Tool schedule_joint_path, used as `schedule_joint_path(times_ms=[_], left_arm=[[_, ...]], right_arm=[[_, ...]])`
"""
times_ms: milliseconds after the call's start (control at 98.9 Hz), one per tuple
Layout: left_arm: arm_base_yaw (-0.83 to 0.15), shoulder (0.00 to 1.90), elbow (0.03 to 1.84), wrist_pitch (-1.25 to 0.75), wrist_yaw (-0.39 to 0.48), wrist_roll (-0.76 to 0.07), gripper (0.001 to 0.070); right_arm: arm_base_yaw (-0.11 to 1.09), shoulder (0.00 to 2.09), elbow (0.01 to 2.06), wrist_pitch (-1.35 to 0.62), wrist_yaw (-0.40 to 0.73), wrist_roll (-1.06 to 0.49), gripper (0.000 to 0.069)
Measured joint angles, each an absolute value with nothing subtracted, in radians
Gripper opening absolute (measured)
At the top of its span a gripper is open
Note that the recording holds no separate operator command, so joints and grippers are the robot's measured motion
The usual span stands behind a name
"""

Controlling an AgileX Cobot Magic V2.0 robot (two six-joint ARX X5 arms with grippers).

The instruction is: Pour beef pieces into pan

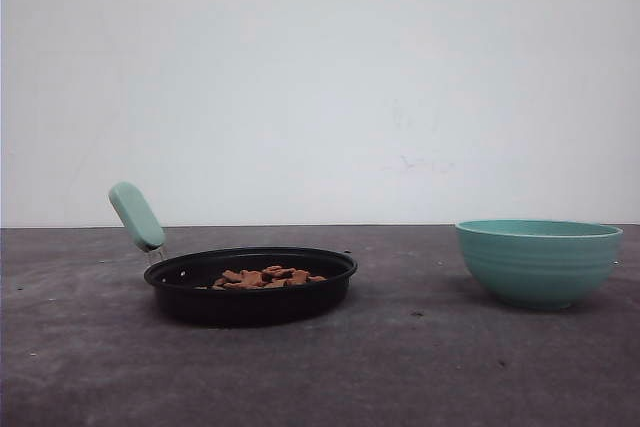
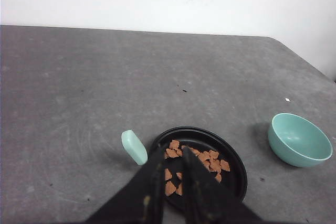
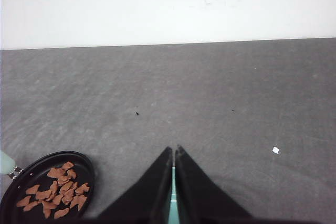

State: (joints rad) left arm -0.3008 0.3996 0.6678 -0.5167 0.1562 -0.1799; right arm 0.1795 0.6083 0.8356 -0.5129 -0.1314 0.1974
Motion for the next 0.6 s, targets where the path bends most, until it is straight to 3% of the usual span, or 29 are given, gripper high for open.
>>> schedule_joint_path(times_ms=[344, 597], left_arm=[[-0.301, 0.400, 0.668, -0.517, 0.155, -0.172, 0.0031], [-0.241, 0.356, 0.653, -0.507, 0.129, 0.003, 0.0031]], right_arm=[[0.179, 0.608, 0.836, -0.513, -0.131, 0.197, 0.0004], [0.179, 0.608, 0.836, -0.513, -0.131, 0.197, 0.0004]])
